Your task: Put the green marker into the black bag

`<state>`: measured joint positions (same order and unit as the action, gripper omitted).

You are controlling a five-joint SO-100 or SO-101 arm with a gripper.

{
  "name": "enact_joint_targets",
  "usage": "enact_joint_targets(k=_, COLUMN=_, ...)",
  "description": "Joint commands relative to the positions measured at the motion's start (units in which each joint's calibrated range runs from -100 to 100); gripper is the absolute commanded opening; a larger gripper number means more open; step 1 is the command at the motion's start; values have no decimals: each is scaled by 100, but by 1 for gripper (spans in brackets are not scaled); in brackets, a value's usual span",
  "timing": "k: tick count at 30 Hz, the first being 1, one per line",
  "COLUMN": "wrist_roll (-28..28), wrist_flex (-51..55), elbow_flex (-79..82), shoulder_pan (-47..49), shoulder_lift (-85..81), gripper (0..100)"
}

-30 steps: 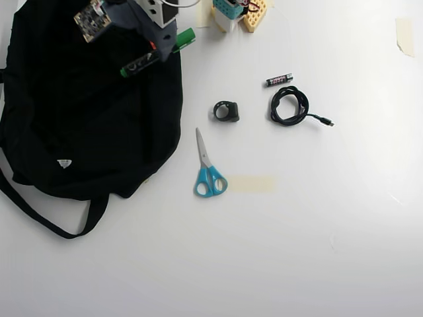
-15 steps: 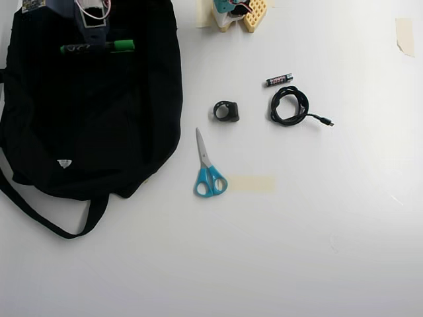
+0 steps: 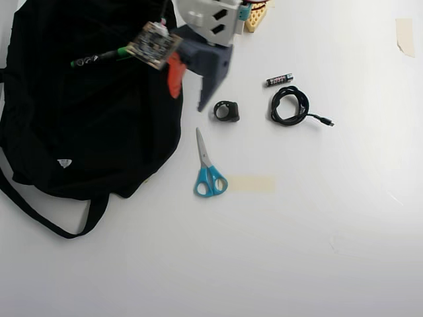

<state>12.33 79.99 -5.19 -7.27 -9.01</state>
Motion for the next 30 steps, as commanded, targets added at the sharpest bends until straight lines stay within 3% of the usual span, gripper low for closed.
enact_joint_targets(k=1, wrist_roll=15, wrist_flex=28, elbow_flex=-155, shoulder_pan=1004, shoulder_lift=-269, gripper=2)
enact_joint_targets(k=8, wrist_roll=-32, wrist_flex=321, elbow_flex=-146, shoulder_pan=1371, shoulder_lift=-643, gripper=2)
enact_joint_targets(k=14, wrist_roll=-38, wrist_flex=1510, elbow_flex=-146, shoulder_pan=1475, shoulder_lift=-1141, gripper=2)
enact_joint_targets(k=19, wrist_roll=-43, wrist_flex=1889, elbow_flex=-74, shoulder_pan=1625, shoulder_lift=-1498, gripper=2)
enact_joint_targets(k=26, wrist_roll=-32, wrist_flex=1734, elbow_flex=1139, shoulder_pan=1760, shoulder_lift=-2659, gripper=2)
enact_joint_targets(k=30, wrist_roll=-32, wrist_flex=1036, elbow_flex=2388, shoulder_pan=1849, shoulder_lift=-3439, gripper=2)
